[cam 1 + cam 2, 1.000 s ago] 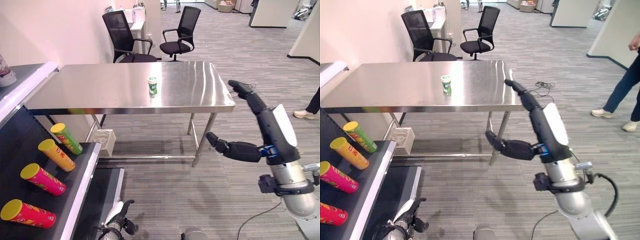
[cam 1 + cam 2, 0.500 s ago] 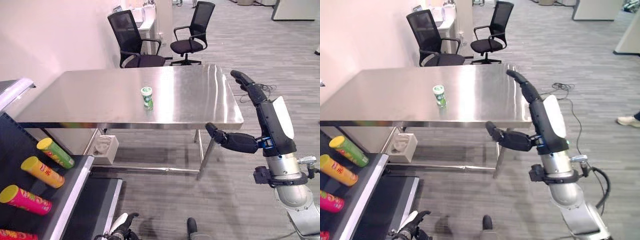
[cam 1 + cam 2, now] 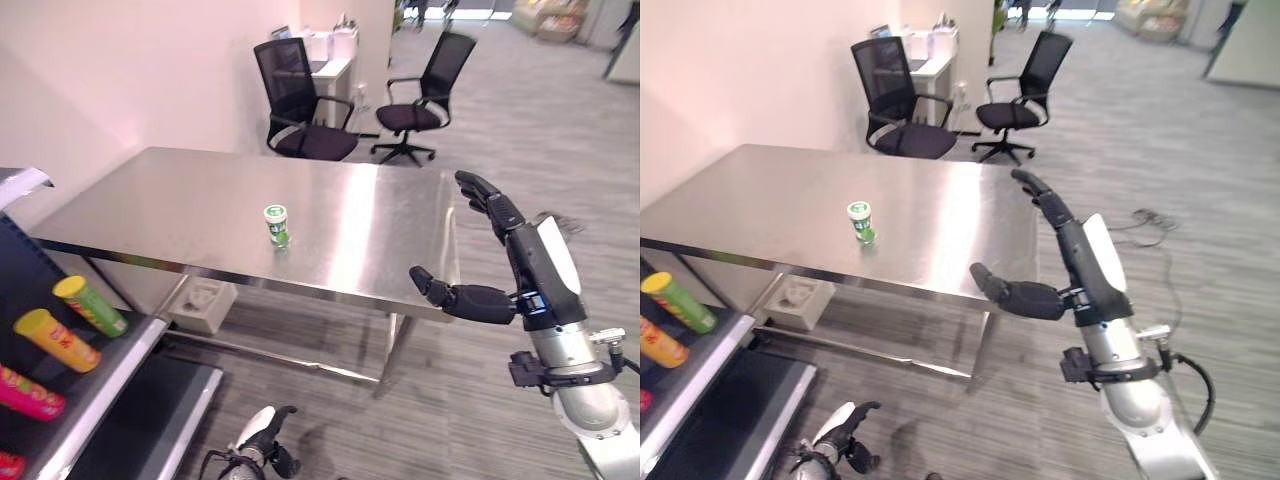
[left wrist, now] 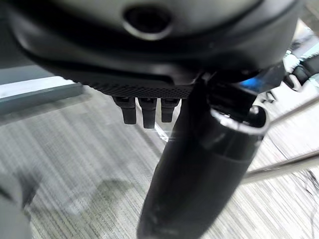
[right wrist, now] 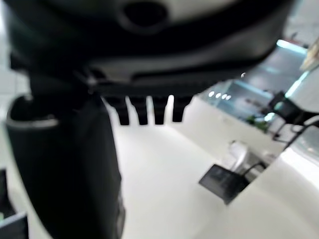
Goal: Put the goods on the table back onto the shelves and tidy them up.
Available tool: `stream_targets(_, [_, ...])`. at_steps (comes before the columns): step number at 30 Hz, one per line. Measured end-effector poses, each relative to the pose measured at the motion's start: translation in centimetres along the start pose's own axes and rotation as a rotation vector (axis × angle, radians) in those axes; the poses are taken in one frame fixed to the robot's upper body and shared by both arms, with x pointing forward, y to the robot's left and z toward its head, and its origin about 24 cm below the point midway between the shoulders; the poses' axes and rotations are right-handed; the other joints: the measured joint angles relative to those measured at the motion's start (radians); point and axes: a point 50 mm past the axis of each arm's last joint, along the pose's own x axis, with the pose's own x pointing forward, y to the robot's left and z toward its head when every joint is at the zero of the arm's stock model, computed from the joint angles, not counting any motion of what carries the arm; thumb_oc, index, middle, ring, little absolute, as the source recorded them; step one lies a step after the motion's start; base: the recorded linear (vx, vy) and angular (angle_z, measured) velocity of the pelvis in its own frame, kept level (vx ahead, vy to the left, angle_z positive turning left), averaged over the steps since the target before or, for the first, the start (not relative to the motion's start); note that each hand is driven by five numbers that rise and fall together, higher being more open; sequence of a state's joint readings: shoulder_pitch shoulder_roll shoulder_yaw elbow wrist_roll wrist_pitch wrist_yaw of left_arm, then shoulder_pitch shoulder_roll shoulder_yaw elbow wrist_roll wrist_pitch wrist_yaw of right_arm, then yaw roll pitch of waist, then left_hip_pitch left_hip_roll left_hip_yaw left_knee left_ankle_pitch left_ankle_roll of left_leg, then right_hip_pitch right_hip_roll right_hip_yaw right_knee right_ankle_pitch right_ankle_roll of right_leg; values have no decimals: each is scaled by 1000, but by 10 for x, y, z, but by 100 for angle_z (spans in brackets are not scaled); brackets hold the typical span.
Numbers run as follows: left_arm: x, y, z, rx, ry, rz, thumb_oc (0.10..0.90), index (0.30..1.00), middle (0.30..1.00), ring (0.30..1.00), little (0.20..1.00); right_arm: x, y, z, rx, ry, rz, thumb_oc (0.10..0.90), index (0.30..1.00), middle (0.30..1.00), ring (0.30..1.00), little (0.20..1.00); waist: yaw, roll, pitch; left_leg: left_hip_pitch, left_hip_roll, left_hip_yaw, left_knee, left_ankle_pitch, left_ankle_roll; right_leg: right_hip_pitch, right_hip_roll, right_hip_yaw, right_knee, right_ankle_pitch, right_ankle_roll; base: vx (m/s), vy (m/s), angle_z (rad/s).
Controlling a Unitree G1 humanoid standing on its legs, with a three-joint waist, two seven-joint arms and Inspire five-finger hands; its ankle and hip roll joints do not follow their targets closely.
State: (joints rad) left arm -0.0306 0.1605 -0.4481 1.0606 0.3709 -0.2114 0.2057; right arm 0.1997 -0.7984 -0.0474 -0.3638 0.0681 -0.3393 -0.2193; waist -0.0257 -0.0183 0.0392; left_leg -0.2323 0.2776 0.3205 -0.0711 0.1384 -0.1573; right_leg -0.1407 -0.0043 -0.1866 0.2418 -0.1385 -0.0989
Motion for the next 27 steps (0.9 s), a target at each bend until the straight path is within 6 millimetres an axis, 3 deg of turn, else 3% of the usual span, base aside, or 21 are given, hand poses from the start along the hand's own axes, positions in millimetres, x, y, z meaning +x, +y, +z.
stream_targets(3, [3, 9, 0, 22, -1, 21, 800, 900, 900, 900, 900, -1, 4, -9, 25, 40, 0, 800, 900, 900, 900, 900, 36, -12, 4, 10, 11, -8, -16, 18, 12, 52, 3, 18, -57, 25, 32, 316, 169, -22])
stream_targets(8, [-5, 8, -16, 11, 46, 24, 800, 900, 900, 900, 900, -2, 4, -9, 38, 46, -12, 800, 900, 900, 900, 900, 16, 4, -7, 105, -16, 33, -2, 15, 16, 132, 48, 53, -143, 42, 8, 309, 219, -26])
stream_targets(9, [-5, 7, -16, 11, 45, 22, 800, 900, 900, 900, 900, -2, 4, -9, 41, 49, -9, 800, 900, 900, 900, 900, 9, 6, -8, 110, -48, 40, -4, 14, 19, 133, 46, 64, -148, 38, 15, 357, 377, -34])
stream_targets(10, [-4, 8, -15, 17, 44, 20, 800, 900, 900, 900, 900, -2, 6, -10, 41, 57, 5, 800, 900, 900, 900, 900, 10, 4, -6, 127, -112, 71, -25, 18, 75, 147, 19, 81, -154, 28, 33, 255, 297, -32])
stream_targets(11, [-4, 8, -16, 18, 47, 17, 800, 900, 900, 900, 900, -2, 6, -11, 39, 64, 7, 800, 900, 900, 900, 900, 7, 1, -5, 134, -143, 88, -23, 35, 102, 155, 10, 87, -153, 17, 51, 243, 293, -52])
stream_targets(12, [-2, 7, -15, 26, 58, 5, 800, 900, 900, 900, 900, 3, 9, -10, 37, 57, 13, 800, 900, 900, 900, 900, 11, 21, 1, 169, -178, 130, -24, 12, 162, 149, -12, 106, -84, -14, 99, 136, 157, -44])
stream_targets(13, [-4, 2, -18, 24, 69, -6, 800, 900, 900, 900, 900, 4, 13, -9, 35, 49, 29, 800, 900, 900, 900, 900, 5, 53, 0, 204, -182, 138, -18, 0, 168, 116, -32, 111, 63, -98, 179, 158, 141, -34])
stream_targets(14, [-3, 9, -20, 38, 78, 11, 800, 900, 900, 900, 900, 1, 16, -9, 42, 55, 45, 800, 900, 900, 900, 900, -5, 36, -8, 209, -216, 125, -9, -29, 199, 80, -85, 109, 131, -126, 208, 165, 141, -17])
stream_targets(15, [-3, 17, -23, 56, 84, 25, 800, 900, 900, 900, 900, 2, 18, -6, 35, 41, 58, 800, 900, 900, 900, 900, -8, 16, -1, 210, -248, 124, -5, -69, 217, 34, -139, 138, 221, -116, 238, 107, 45, 7])
stream_targets(16, [-2, 23, -24, 69, 87, 34, 800, 900, 900, 900, 900, 2, 18, -4, 41, 32, 56, 800, 900, 900, 900, 900, -10, 10, 12, 220, -268, 124, -13, -63, 219, -22, -164, 139, 347, -114, 231, 102, -42, 6])
stream_targets(17, [-3, 23, -27, 73, 100, 35, 800, 900, 900, 900, 900, 0, 20, -3, 49, 36, 59, 800, 900, 900, 900, 900, -15, 3, 15, 233, -288, 124, -20, -56, 212, -75, -197, 137, 434, -119, 251, 104, -46, 15])
stream_targets(19, [-5, 26, -32, 77, 112, 41, 800, 900, 900, 900, 900, -1, 23, -4, 67, 42, 71, 800, 900, 900, 900, 900, -11, -3, 16, 243, -297, 119, -19, -73, 206, -90, -202, 151, 371, -124, 253, 85, -140, 6])
stream_targets(22, [-8, 35, -43, 85, 149, 51, 800, 900, 900, 900, 900, 1, 23, -1, 55, 23, 119, 800, 900, 900, 900, 900, -12, -7, 23, 241, -274, 92, -19, -70, 185, -106, -133, 242, 154, -110, 247, 21, -176, 24])
stream_targets(23, [-8, 36, -44, 92, 152, 47, 800, 900, 900, 900, 900, 3, 21, 0, 36, 16, 135, 800, 900, 900, 900, 900, -15, -11, 23, 241, -272, 91, -19, -66, 180, -97, -132, 244, 92, -86, 237, -42, -222, 45])
stream_targets(24, [-10, 39, -47, 117, 157, 44, 800, 900, 900, 900, 900, 3, 20, 0, 54, 15, 130, 800, 900, 900, 900, 900, -26, -20, 23, 241, -267, 66, -11, -59, 169, -70, -126, 244, 50, -5, 218, 53, -222, 54])
stream_targets(26, [-10, 34, -45, 132, 149, 29, 800, 900, 900, 900, 900, 1, 26, 0, 254, 34, 68, 800, 900, 900, 900, 900, -1, -19, 26, 240, -214, 56, -3, -41, 141, -23, -74, 213, -11, 25, 165, 82, -192, 36])
stream_targets(27, [-9, 30, -43, 129, 144, 23, 800, 900, 900, 900, 900, 1, 25, 0, 256, 35, 88, 800, 900, 900, 900, 900, 3, -16, 26, 240, -202, 55, -3, -38, 136, -20, -69, 197, -18, 29, 154, 94, -133, 11])
